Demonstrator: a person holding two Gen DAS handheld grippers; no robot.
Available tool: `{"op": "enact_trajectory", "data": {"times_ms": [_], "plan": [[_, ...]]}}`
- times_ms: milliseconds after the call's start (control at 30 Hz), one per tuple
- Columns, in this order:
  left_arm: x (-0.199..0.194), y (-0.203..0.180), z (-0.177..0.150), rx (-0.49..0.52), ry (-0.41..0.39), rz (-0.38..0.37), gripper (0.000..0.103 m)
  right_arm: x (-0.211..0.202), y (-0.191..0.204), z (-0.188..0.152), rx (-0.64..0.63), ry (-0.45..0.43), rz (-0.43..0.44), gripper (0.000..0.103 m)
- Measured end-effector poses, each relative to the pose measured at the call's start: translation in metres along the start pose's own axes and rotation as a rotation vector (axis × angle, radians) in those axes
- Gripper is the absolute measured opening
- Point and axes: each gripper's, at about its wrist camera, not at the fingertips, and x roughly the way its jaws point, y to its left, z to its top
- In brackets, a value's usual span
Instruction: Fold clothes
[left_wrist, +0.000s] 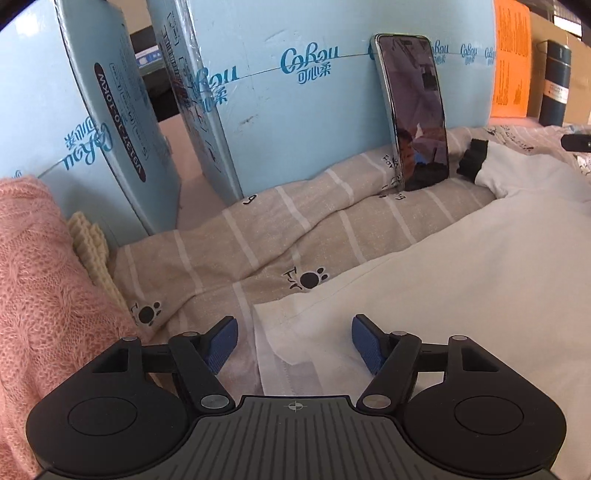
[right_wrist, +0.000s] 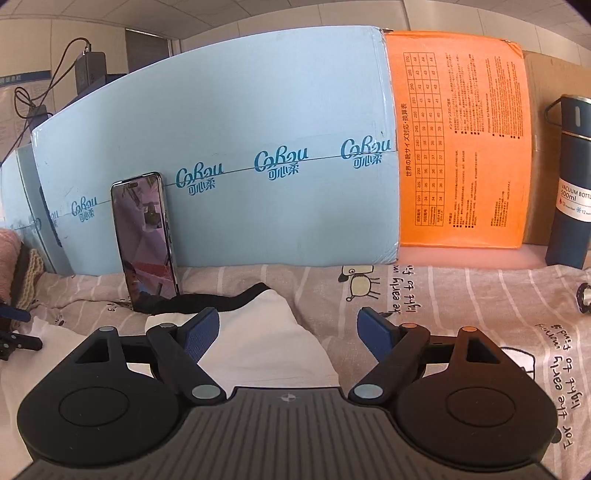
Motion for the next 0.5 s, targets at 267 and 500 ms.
{"op": "enact_trajectory", "data": {"times_ms": [267, 500], "plan": [[0.005, 0.007, 0.005, -0.036, -0.080, 0.072, 0.004, -0.020, -0.001, -0.010, 0.028, 0.004, 0.020, 0.081], [0.036, -0.008, 0.014, 0.182, -0.092, 0.271, 0.004, -0.031, 0.004, -0.016, 0.016, -0.001, 0.036, 0.081]]}}
